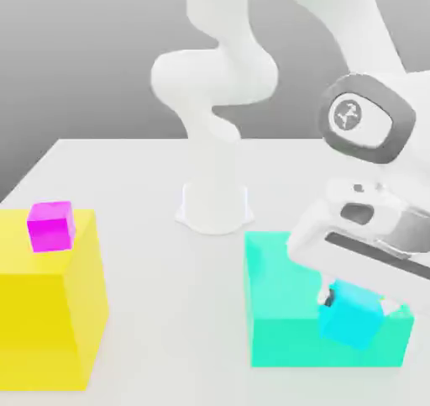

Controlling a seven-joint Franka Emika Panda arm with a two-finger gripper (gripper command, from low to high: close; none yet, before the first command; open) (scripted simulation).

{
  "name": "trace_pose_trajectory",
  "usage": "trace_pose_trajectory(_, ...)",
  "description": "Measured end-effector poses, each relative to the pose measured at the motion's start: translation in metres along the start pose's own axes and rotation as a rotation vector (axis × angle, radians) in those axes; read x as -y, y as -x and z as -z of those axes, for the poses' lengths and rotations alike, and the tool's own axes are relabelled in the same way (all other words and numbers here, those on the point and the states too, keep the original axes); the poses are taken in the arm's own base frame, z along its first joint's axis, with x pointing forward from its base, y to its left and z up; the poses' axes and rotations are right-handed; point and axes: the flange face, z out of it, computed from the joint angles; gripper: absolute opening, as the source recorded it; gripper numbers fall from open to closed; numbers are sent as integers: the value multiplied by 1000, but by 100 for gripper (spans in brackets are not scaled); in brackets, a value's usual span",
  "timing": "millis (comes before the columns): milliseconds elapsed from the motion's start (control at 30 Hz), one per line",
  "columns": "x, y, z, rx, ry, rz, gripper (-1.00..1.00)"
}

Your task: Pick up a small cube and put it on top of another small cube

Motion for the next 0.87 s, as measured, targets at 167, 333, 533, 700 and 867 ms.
trace_pose_trajectory(167, -30, 42, 44, 75, -46, 147, -100)
trace_pose_trajectory(333, -72, 66, 70, 167, -108, 257, -100)
trace_pose_trajectory(533, -121, 97, 88, 252, -212, 396, -100)
trace_pose_trajectory(700, -129, 109, 53, 279, -255, 412, -100)
trace_pose_trajectory(867, -125, 119, 25, 279, -257, 413, 100)
